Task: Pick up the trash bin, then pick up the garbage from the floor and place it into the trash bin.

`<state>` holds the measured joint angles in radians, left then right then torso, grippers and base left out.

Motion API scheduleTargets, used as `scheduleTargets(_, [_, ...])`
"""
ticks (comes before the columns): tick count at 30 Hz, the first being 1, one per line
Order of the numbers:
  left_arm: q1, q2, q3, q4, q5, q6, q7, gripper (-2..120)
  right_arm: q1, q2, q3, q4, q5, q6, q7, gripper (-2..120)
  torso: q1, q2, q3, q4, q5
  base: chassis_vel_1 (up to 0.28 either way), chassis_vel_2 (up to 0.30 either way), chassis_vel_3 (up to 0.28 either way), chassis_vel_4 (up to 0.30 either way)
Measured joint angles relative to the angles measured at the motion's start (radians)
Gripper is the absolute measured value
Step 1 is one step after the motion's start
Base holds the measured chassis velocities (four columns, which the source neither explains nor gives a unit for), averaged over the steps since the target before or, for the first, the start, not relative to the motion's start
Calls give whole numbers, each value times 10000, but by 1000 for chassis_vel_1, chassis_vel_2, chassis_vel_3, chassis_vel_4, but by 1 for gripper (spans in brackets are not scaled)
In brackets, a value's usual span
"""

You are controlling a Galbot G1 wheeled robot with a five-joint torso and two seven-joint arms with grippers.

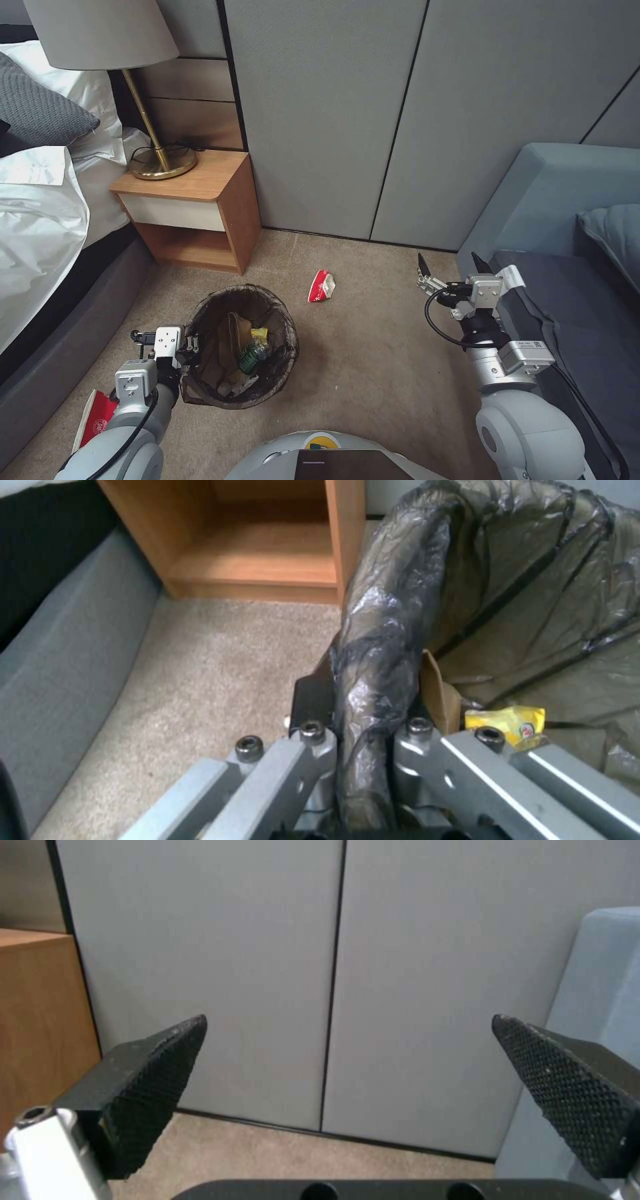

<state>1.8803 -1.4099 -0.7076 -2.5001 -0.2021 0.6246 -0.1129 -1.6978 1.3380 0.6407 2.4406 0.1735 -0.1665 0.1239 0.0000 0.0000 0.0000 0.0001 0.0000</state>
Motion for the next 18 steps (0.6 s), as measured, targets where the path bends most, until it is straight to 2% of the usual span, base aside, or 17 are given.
scheduleTargets(18, [18, 12, -29, 0, -1, 0, 0, 5, -30, 25, -30, -55, -16, 77, -4, 100, 0, 0, 0, -1, -1, -86, 90, 89, -91])
